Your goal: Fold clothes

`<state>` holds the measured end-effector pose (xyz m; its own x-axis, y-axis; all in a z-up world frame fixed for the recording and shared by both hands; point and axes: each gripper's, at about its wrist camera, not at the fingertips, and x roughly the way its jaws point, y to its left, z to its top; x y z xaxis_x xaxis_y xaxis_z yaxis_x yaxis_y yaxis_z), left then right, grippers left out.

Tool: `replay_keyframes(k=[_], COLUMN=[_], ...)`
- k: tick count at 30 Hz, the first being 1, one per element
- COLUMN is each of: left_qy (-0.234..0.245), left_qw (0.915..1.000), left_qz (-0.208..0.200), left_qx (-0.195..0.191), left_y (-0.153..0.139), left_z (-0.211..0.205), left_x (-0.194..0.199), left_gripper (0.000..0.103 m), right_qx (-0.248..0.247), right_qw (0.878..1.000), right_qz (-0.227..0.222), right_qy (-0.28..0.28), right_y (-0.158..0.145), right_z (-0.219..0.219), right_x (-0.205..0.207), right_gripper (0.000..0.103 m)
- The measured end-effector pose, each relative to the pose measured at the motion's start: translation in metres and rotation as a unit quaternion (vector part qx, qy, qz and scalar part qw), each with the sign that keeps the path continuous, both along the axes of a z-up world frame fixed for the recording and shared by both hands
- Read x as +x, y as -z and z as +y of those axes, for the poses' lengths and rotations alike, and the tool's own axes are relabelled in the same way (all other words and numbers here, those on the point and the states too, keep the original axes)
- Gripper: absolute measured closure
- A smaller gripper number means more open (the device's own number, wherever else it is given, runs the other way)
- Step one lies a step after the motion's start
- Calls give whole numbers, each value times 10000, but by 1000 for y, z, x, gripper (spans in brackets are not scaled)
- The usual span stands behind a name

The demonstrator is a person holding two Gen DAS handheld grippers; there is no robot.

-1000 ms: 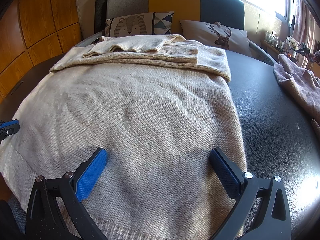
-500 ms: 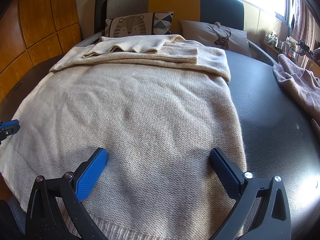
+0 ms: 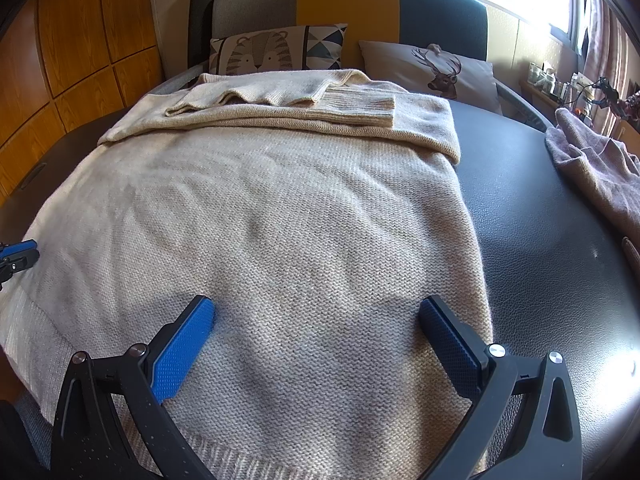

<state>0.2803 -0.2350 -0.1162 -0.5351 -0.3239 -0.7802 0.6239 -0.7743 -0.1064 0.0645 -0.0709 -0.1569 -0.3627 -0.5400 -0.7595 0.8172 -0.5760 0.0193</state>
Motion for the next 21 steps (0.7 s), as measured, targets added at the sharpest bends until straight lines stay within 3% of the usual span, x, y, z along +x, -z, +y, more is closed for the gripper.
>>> replay_keyframes(k=[21], left_qy=[9], left_qw=[10000], left_qz=[-57], left_qx=[-24], left_y=[0], left_z=[0], left_x=[-1], left_gripper=[74], right_qx=[60], right_qw=[9999], right_qz=[-81], right_qy=[51], right_y=[2], right_z=[-4], right_x=[1], right_gripper=[0])
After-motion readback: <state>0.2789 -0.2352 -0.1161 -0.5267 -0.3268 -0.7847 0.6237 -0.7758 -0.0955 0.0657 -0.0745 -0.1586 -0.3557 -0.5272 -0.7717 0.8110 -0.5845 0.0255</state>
